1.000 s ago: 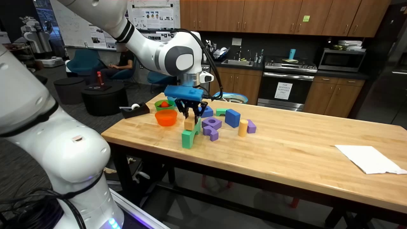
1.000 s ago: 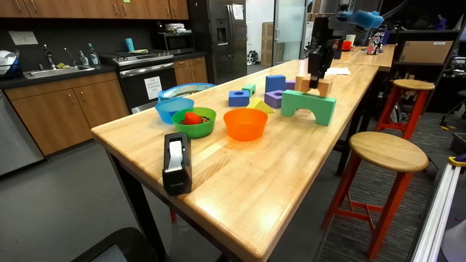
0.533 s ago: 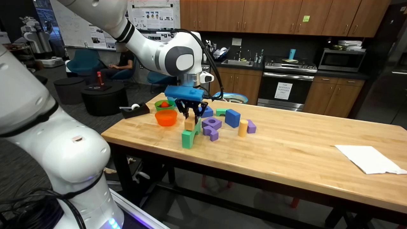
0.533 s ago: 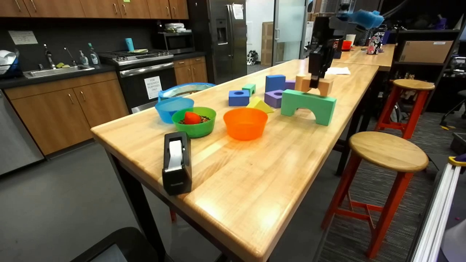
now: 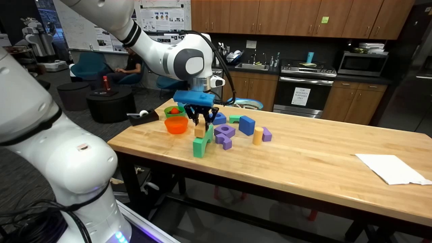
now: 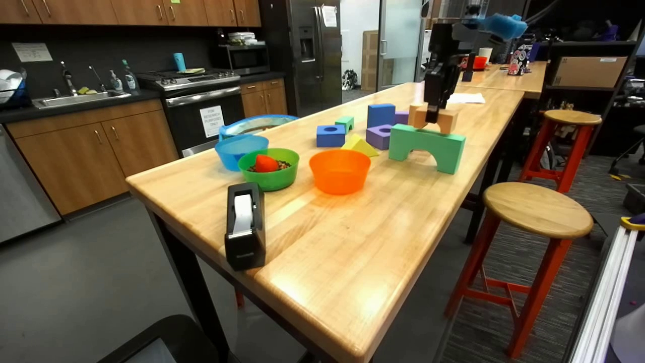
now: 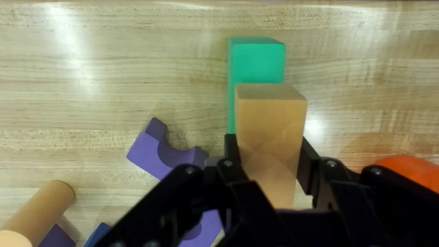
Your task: Stack the orange arch and yellow triangle on top of the bigger green arch
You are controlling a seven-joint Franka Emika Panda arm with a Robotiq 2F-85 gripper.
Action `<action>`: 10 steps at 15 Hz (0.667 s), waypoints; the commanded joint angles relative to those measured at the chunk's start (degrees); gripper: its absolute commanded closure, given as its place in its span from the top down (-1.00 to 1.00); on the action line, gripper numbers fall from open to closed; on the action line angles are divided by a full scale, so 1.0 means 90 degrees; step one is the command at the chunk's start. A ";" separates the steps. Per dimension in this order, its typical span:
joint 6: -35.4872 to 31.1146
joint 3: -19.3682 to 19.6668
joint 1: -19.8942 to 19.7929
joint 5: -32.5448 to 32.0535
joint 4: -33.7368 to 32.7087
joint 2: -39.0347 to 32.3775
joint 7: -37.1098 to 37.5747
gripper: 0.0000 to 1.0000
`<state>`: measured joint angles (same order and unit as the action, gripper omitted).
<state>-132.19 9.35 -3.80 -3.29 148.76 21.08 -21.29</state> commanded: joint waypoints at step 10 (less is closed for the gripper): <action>0.0105 0.0014 0.0024 -0.0022 -0.0148 -0.0221 -0.0150 -0.68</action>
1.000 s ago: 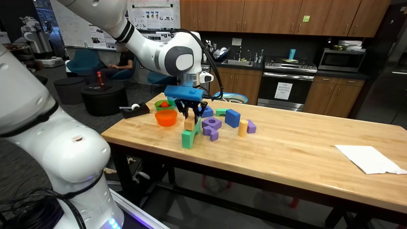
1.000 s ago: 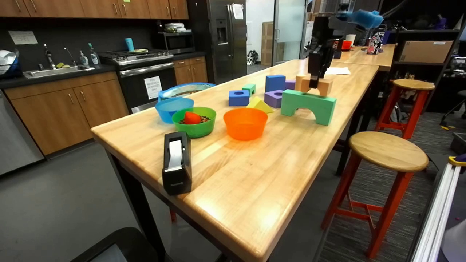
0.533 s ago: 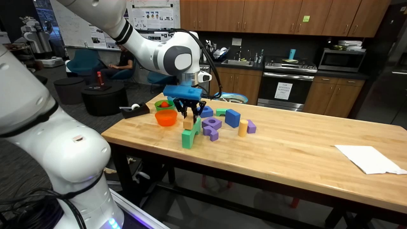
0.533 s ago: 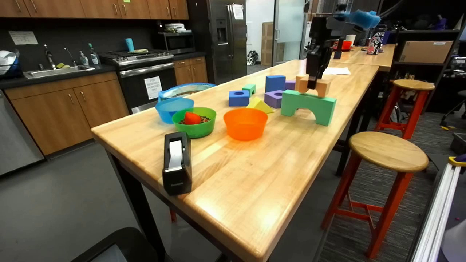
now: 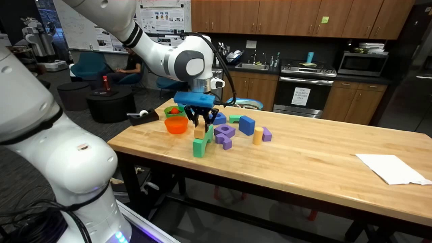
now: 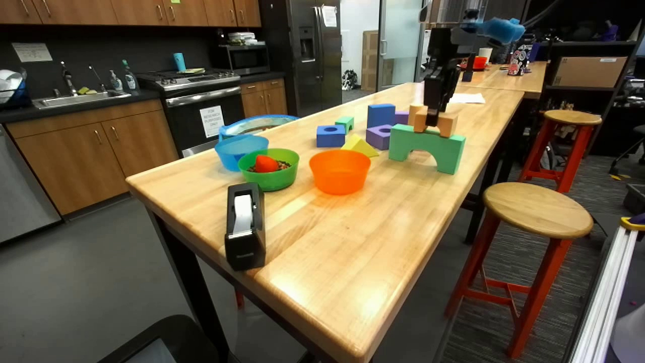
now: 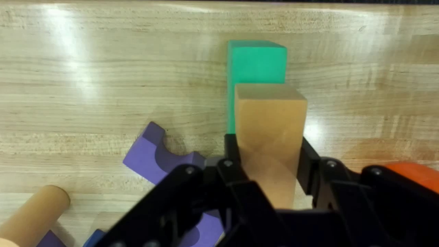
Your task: Stack the orange arch and yellow triangle on top of the bigger green arch
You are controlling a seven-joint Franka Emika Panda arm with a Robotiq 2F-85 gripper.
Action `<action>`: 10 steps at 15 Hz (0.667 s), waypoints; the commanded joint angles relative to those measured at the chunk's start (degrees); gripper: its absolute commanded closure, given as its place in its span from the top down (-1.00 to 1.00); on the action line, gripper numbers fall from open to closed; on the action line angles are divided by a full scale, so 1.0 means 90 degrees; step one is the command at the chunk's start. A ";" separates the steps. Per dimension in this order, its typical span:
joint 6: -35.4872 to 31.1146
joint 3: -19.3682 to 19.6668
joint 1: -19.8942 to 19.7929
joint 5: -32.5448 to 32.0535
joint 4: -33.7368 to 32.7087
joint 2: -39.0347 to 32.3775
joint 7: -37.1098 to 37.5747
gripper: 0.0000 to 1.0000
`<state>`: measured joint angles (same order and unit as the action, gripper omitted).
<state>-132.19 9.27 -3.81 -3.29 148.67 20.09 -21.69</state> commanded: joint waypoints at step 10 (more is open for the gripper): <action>0.0190 0.0023 0.0018 -0.0017 -0.0165 0.0000 -0.0141 1.00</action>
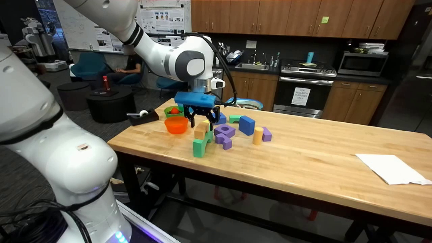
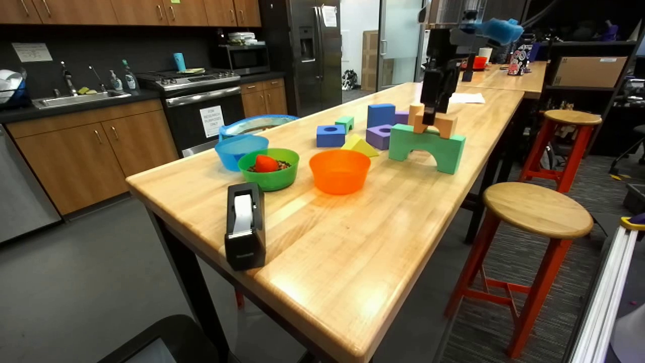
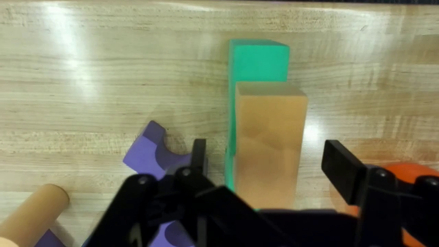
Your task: Stack the orange arch and yellow triangle on top of the bigger green arch
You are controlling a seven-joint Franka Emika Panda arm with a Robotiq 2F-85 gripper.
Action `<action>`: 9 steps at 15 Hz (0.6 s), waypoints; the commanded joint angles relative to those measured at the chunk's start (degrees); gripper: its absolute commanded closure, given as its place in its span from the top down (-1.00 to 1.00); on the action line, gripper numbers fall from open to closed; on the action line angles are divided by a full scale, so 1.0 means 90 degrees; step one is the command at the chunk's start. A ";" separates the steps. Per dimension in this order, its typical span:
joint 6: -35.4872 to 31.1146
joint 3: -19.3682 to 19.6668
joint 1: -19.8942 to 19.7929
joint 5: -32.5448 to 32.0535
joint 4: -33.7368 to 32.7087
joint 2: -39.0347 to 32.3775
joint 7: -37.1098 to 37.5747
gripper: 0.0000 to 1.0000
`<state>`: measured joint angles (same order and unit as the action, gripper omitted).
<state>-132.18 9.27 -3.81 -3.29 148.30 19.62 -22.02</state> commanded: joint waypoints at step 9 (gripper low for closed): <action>-0.0262 0.0017 0.0310 -0.0147 0.0005 0.0583 -0.1027 1.00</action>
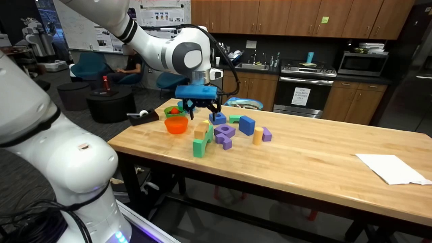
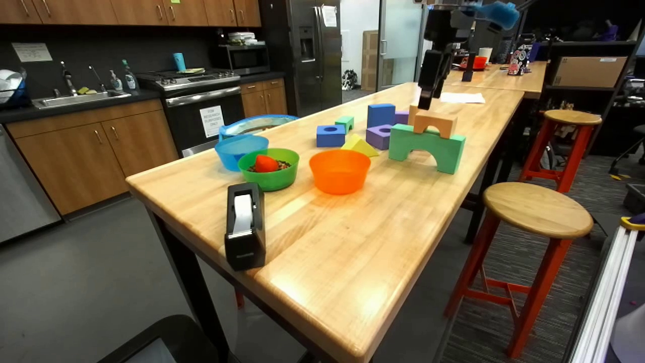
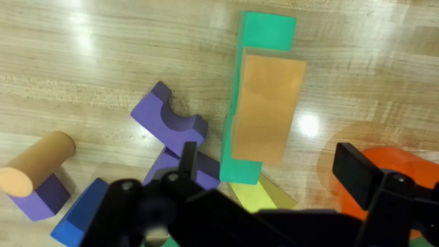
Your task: Stack the orange arch and yellow triangle on top of the bigger green arch
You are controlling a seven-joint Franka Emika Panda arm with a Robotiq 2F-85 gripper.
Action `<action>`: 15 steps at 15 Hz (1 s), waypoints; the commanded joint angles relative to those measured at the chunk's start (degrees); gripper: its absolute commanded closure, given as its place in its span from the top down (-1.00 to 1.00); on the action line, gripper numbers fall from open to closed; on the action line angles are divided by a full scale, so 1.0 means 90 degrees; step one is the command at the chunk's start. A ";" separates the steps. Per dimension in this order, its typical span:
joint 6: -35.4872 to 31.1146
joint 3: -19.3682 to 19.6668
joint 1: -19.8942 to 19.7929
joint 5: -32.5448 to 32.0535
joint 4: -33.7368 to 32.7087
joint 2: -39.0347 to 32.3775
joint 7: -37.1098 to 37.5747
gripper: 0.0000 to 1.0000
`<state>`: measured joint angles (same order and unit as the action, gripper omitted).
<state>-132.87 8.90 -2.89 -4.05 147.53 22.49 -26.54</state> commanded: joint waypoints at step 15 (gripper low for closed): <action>-0.1332 0.0842 0.0867 0.0180 -0.0339 -0.0356 -0.5945 1.00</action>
<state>-144.60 13.77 3.16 -4.20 147.20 21.98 -69.33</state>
